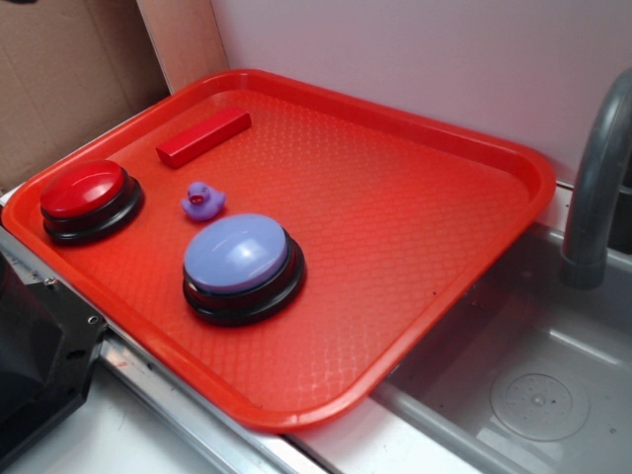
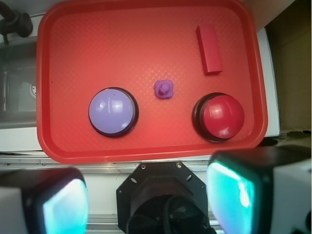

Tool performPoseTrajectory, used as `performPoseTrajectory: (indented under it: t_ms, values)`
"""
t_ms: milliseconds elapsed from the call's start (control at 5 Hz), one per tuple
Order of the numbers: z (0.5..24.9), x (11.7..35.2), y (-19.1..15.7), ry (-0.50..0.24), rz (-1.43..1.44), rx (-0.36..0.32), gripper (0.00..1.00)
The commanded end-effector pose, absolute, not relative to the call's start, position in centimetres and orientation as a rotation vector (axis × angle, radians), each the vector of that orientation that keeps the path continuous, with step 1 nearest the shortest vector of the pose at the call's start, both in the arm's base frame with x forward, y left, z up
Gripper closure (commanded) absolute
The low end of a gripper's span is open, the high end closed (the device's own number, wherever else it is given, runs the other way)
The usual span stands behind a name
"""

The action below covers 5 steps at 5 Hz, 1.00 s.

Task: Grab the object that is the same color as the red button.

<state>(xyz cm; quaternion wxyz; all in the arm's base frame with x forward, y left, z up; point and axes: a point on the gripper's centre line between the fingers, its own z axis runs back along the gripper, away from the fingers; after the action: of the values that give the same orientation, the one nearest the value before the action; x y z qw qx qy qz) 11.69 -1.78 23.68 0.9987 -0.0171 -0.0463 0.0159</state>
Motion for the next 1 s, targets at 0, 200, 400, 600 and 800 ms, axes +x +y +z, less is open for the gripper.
performPoseTrajectory:
  t_ms: [0, 200, 400, 600, 800]
  values:
    - [23.7, 11.7, -1.8, -0.093, 0.032, -0.034, 0.0]
    - [19.5, 12.7, 2.5, -0.008, 0.076, -0.102, 0.0]
    - [17.2, 14.1, 6.0, -0.01, 0.095, -0.132, 0.0]
    - [14.7, 18.4, 8.6, -0.085, 0.04, -0.111, 0.0]
    - [13.2, 21.3, 10.4, -0.108, 0.052, -0.047, 0.0]
